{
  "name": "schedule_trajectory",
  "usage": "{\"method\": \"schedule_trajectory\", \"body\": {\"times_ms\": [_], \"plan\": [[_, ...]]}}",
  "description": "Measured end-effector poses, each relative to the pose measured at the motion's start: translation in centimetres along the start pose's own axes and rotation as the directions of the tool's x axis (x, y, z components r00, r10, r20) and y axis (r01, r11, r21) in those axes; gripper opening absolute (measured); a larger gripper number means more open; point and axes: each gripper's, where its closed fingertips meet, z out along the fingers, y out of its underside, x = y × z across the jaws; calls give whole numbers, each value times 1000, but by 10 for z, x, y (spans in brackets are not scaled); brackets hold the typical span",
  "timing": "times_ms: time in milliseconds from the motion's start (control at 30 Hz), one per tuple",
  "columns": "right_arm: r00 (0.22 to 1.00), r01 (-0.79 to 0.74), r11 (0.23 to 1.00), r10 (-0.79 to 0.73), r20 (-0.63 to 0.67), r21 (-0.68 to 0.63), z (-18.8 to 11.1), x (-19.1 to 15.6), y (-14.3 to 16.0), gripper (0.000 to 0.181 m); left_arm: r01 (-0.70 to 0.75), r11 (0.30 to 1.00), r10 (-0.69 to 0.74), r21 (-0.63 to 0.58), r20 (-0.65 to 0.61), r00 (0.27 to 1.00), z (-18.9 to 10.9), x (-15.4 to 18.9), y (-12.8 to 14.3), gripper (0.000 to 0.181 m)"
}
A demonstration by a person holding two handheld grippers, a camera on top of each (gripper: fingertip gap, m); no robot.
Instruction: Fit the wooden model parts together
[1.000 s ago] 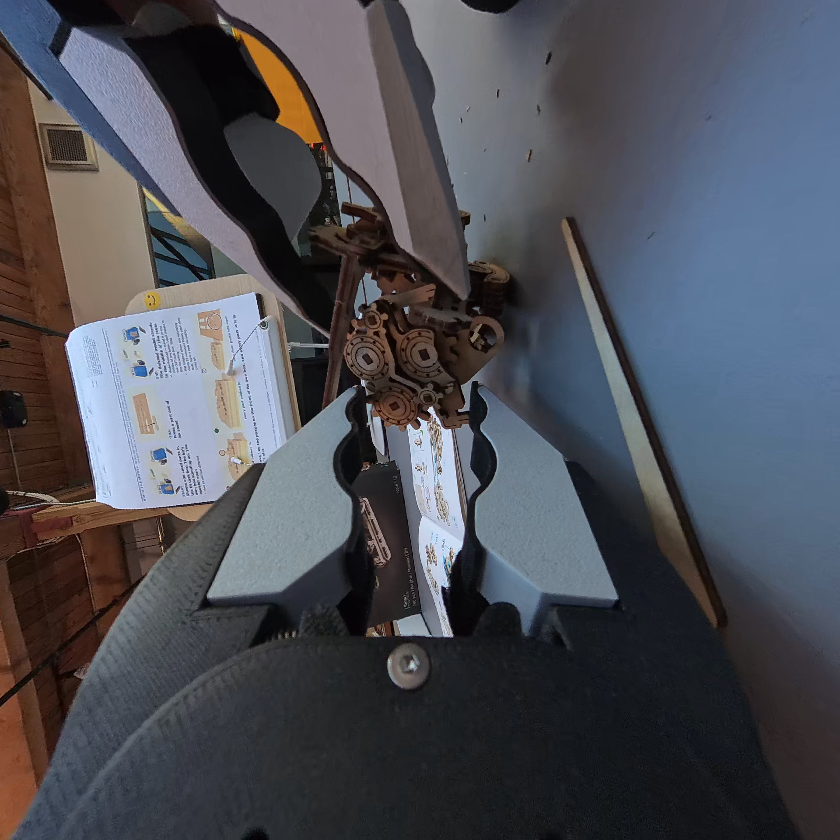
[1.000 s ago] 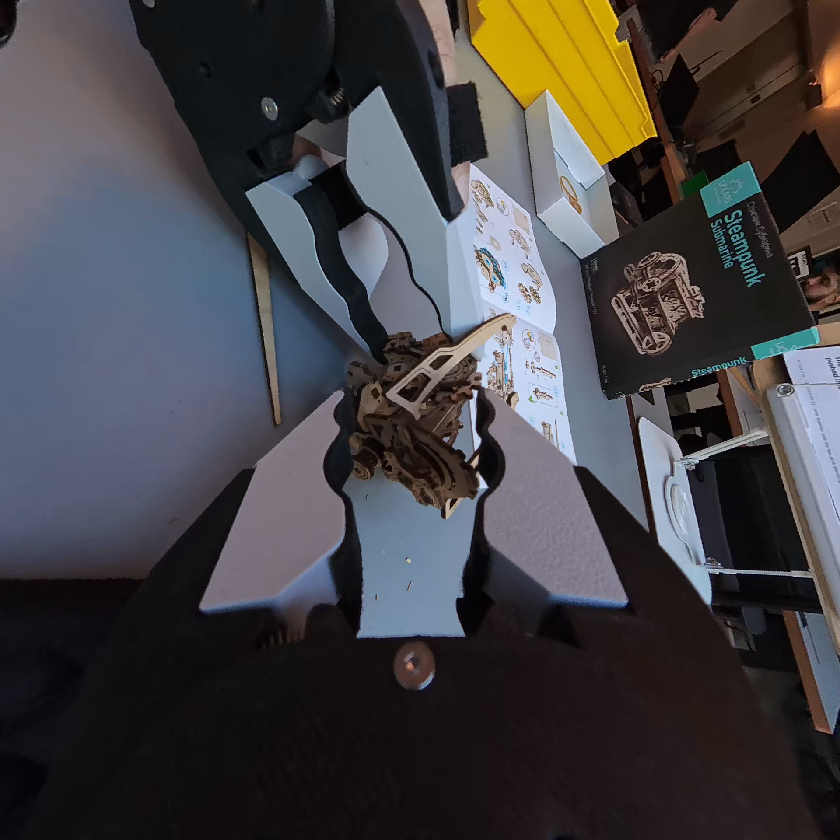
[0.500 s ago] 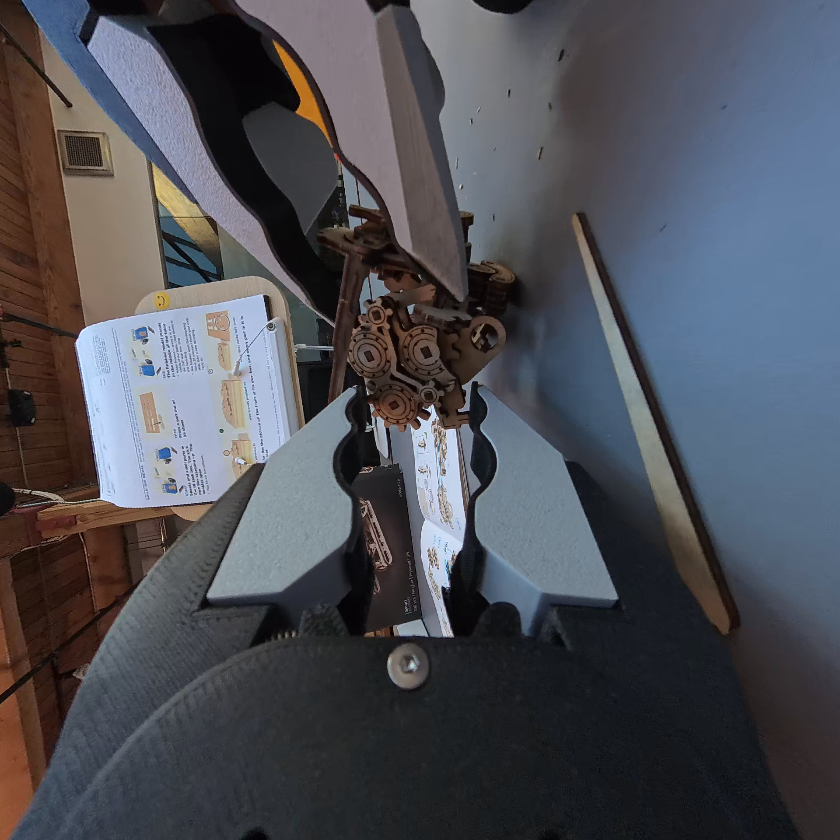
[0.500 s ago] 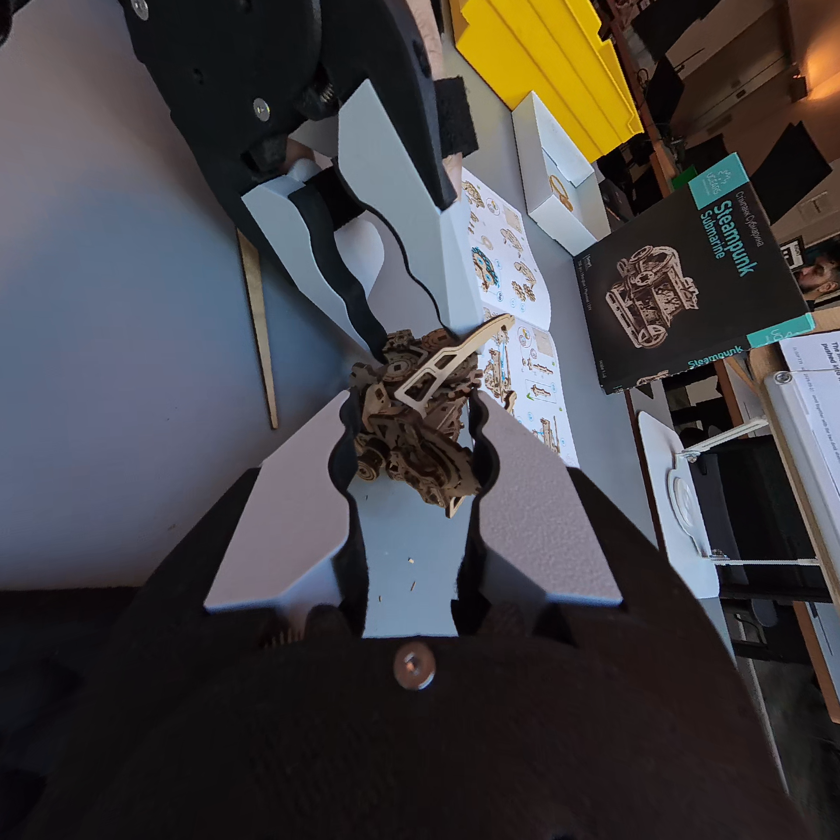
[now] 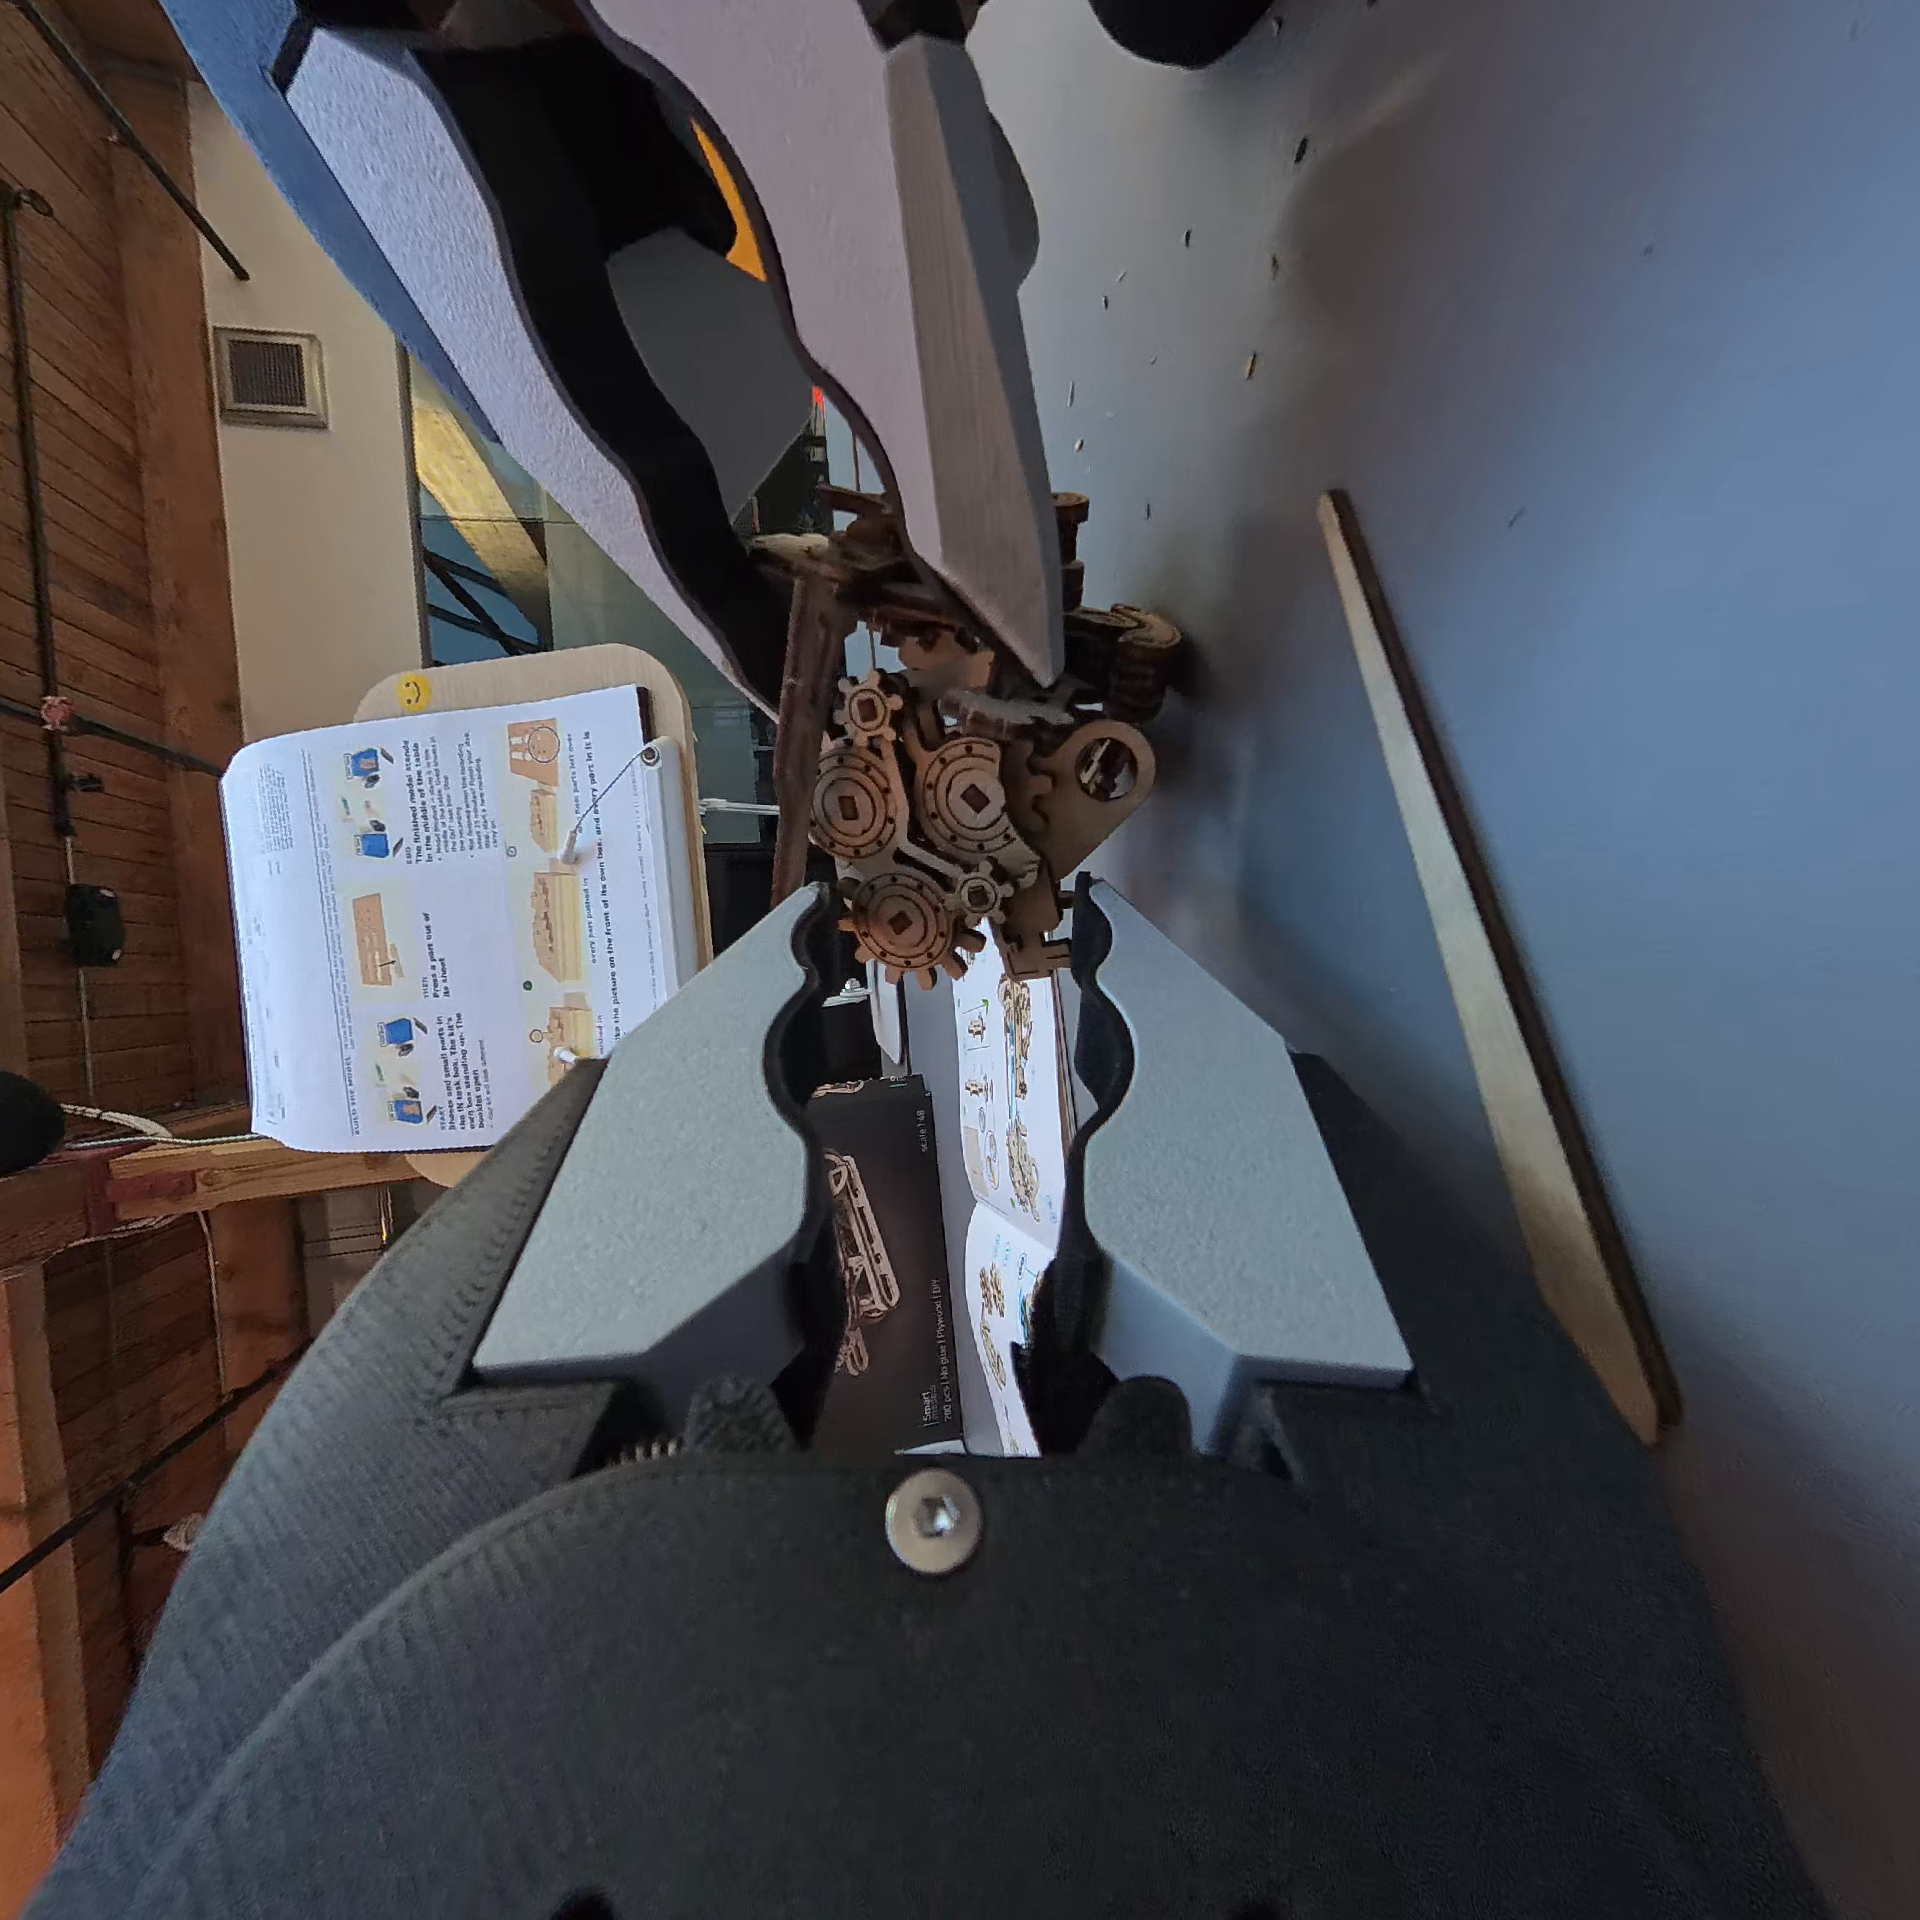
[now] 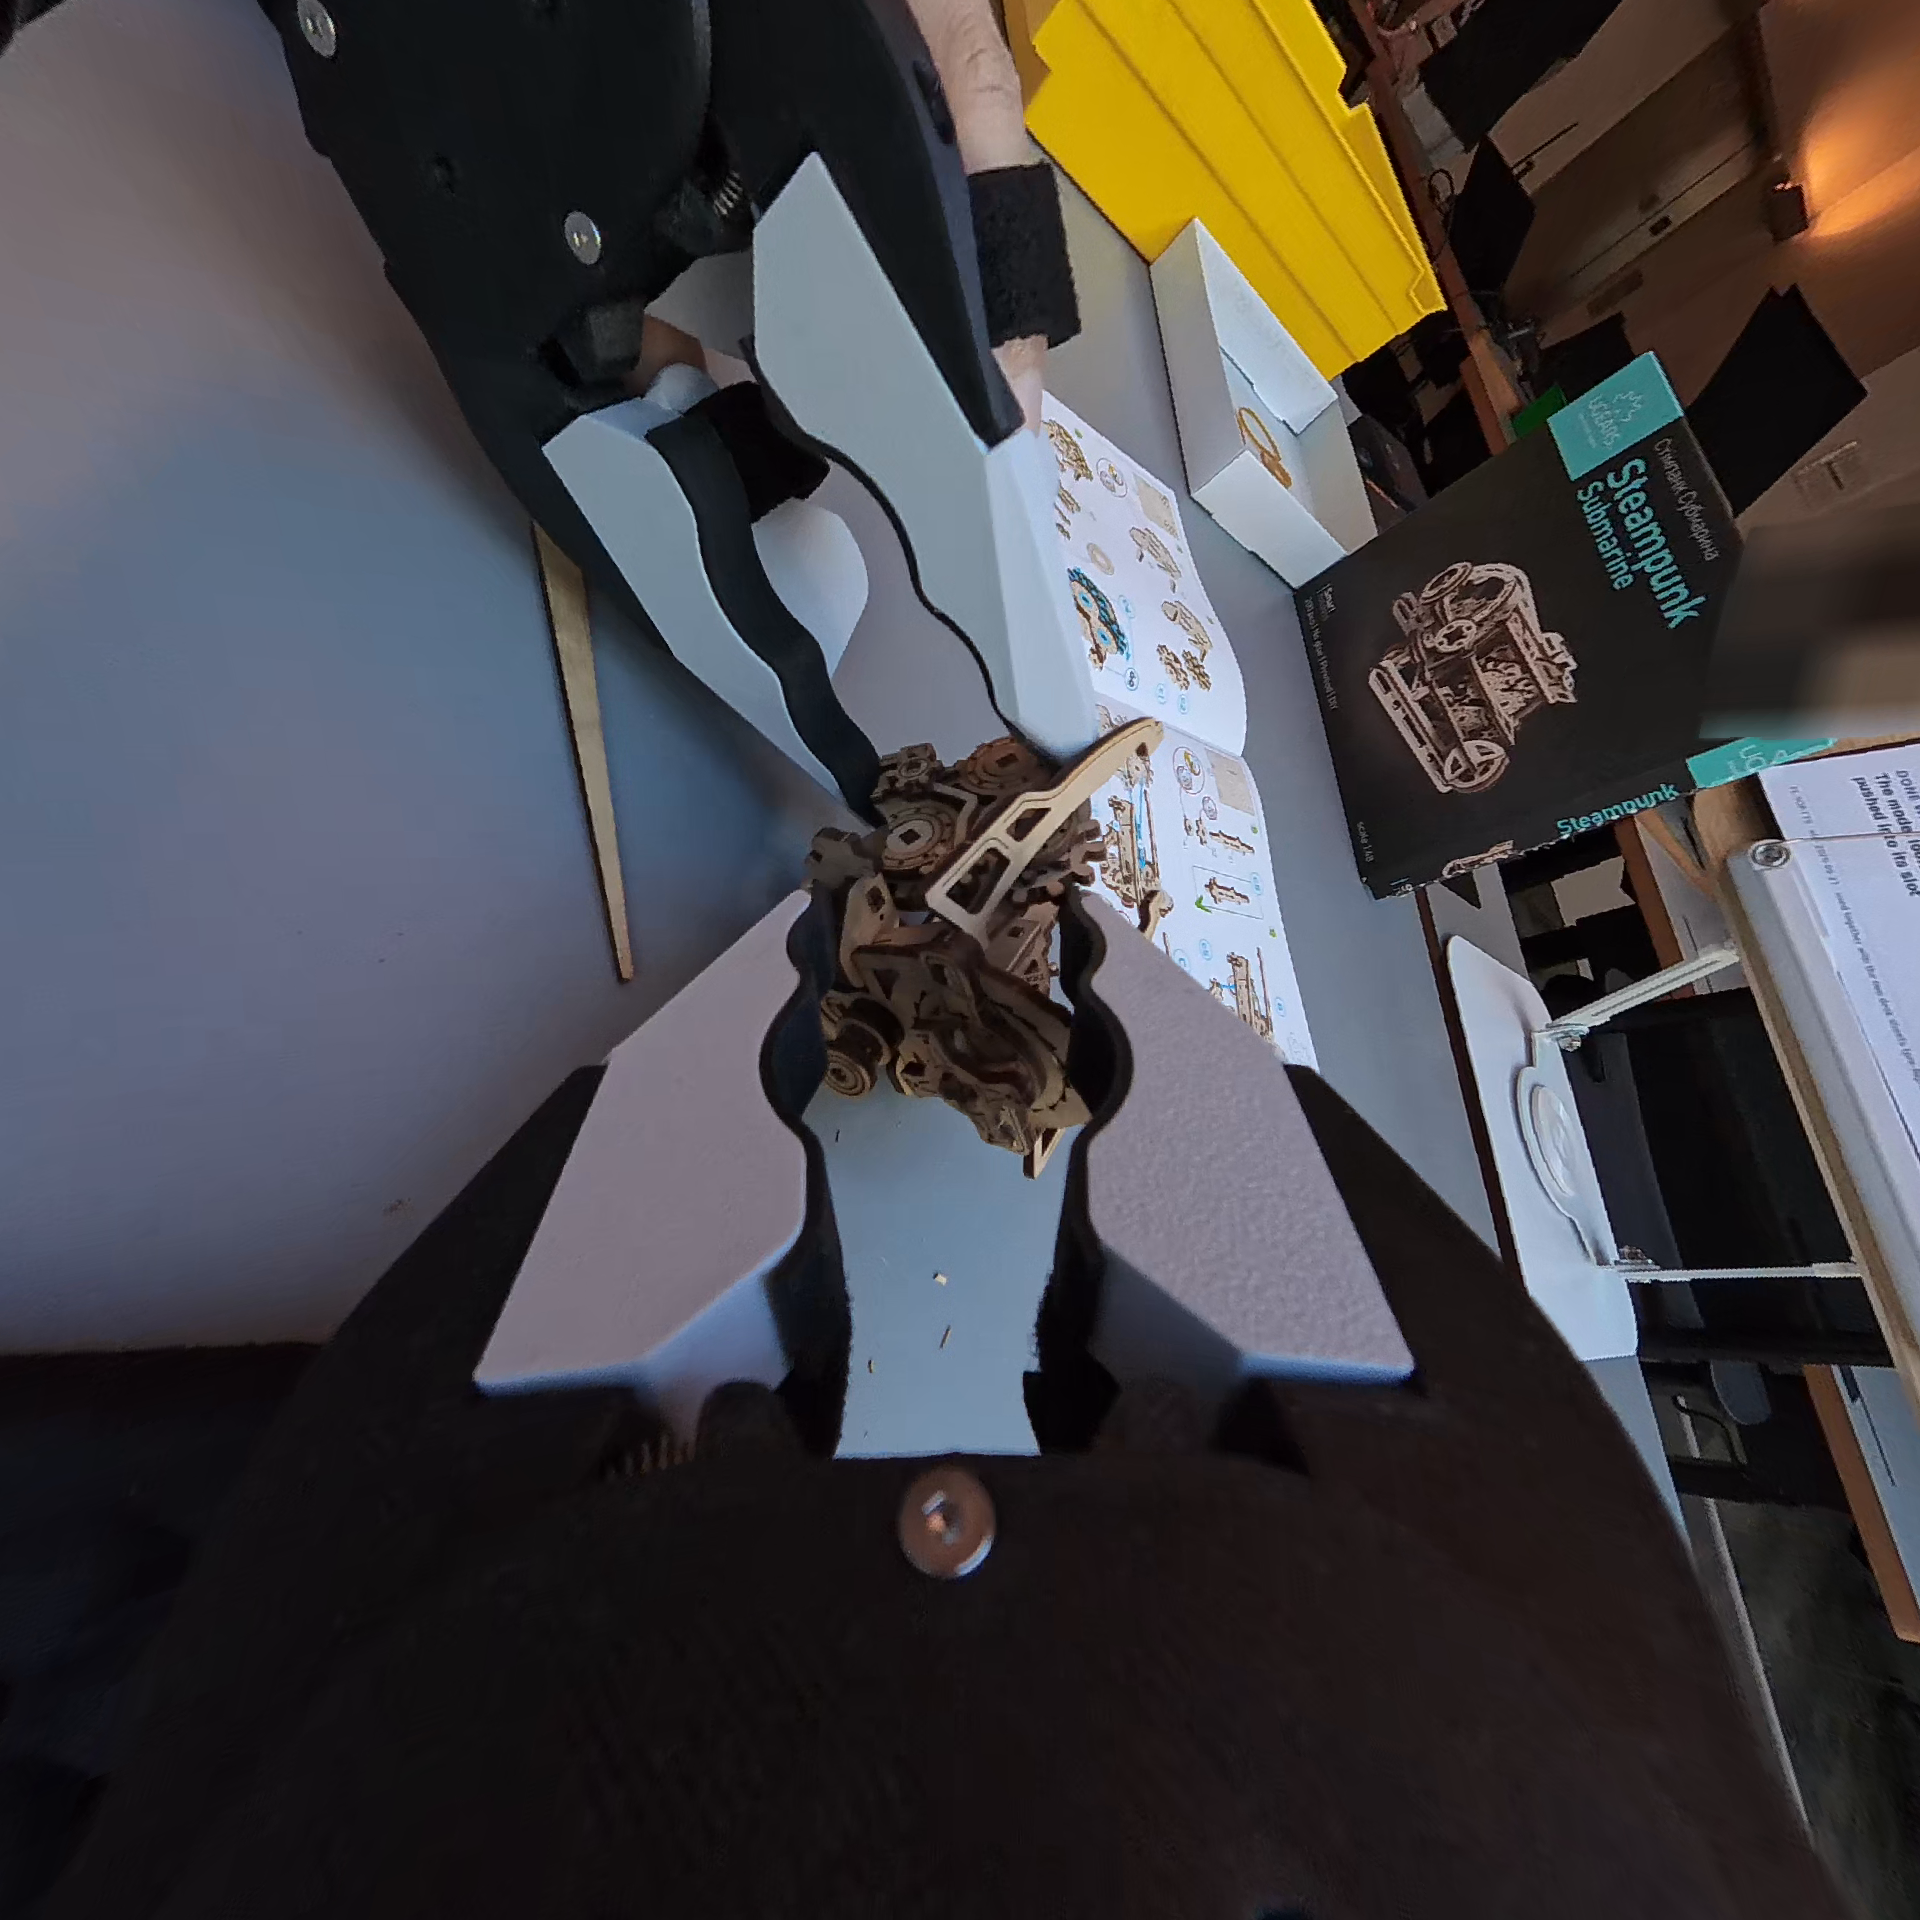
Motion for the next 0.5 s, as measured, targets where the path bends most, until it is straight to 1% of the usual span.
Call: {"method": "schedule_trajectory", "body": {"times_ms": [200,333,400,467,500], "plan": [[1000,-7,1000,8,-15,10,-1,2,0,42,61,998,-61,16,4,998,-2,-3,2,44],[999,-23,1000,24,-24,20,-3,4,1,42,89,996,-89,-12,3,996,-5,-5,13,43],[999,-25,999,26,-29,25,-4,5,1,41,151,988,-152,-24,-16,988,-7,-4,21,39],[999,-18,1000,19,-34,22,-4,5,2,42,276,961,-278,-30,-75,958,-11,2,27,35],[999,-15,1000,16,-36,21,-4,5,3,41,351,935,-354,-39,-114,928,-12,5,30,34]]}}
